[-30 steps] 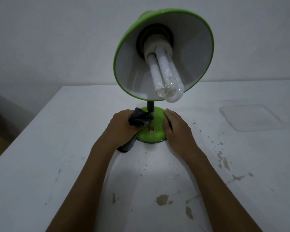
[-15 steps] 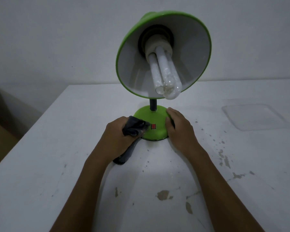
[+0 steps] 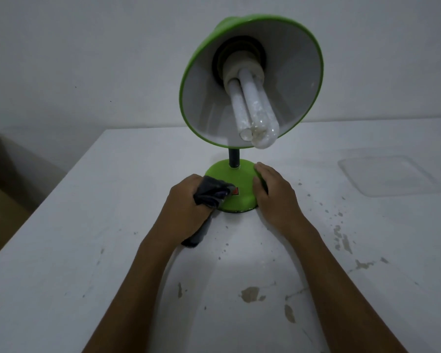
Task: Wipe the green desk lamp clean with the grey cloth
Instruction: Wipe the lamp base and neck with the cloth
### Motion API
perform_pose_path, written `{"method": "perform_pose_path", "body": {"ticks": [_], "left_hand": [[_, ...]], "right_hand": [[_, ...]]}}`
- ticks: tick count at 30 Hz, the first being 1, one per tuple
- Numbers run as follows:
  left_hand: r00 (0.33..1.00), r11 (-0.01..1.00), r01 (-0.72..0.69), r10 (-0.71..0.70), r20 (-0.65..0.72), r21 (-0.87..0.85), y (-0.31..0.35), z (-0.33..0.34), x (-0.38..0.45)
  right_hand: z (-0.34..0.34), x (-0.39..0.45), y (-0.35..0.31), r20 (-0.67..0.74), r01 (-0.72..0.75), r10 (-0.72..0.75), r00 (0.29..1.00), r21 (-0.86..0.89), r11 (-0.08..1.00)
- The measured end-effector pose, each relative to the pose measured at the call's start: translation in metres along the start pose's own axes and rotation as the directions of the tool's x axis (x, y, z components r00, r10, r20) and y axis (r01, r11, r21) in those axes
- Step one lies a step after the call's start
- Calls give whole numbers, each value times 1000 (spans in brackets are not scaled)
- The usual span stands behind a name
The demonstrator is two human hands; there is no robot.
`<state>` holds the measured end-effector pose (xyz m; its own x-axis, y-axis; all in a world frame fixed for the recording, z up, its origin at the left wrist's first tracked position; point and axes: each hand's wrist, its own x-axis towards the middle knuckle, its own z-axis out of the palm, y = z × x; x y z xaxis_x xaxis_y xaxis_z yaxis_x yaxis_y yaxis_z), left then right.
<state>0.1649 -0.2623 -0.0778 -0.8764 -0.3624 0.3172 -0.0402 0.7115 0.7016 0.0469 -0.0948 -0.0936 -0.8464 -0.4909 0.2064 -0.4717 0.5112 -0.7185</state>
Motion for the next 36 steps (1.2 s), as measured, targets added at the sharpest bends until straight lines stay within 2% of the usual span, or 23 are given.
{"method": "perform_pose_path", "body": {"ticks": [2,4,7,9,12,15,18,22,25,29,31,33,34,36], "left_hand": [[996,998,-68,68,54,-12,2,-2,-2],[997,998,-57,58,43,-20,5,-3,-1],[994,993,48,-58,-92,-111,20,1,-2],[969,983,118,-146,-199,-143,33,6,-1],[929,955,189,-249,-274,-228,52,17,5],[893,887,236,-359,-271,-396,68,26,11],[913,855,250,-365,-184,-454,77,31,10],[950,796,274,-310,25,-539,77,28,6],[954,684,299,-238,184,-665,76,25,6],[917,484,399,-198,347,-779,74,24,6],[910,456,415,-199,365,-787,74,26,8],[912,471,403,-277,303,-784,73,27,10],[924,544,360,-318,211,-758,70,27,10],[952,797,232,-303,-37,-558,61,26,8]], "right_hand": [[0,0,-1,1,-4,4,1000,2,1000],[-1,0,0,2,-11,10,1000,23,1000],[-4,-2,-2,-41,-6,11,999,133,991],[-8,-5,-7,-167,21,13,986,202,979],[-18,-12,-17,-352,52,43,935,255,965],[-25,-19,-31,-301,31,82,950,352,935],[-23,-25,-45,-184,-8,100,978,444,896],[-25,-26,-49,-48,-73,110,993,487,870],[-27,-25,-48,27,-116,118,993,505,855],[-26,-18,-44,-3,-105,116,993,398,911],[-29,-13,-40,-13,-95,105,994,316,944],[-36,-7,-35,-6,-92,97,995,244,965],[-41,-4,-33,-6,-104,108,994,222,970],[-50,6,-27,-7,-155,161,987,241,958]]}}
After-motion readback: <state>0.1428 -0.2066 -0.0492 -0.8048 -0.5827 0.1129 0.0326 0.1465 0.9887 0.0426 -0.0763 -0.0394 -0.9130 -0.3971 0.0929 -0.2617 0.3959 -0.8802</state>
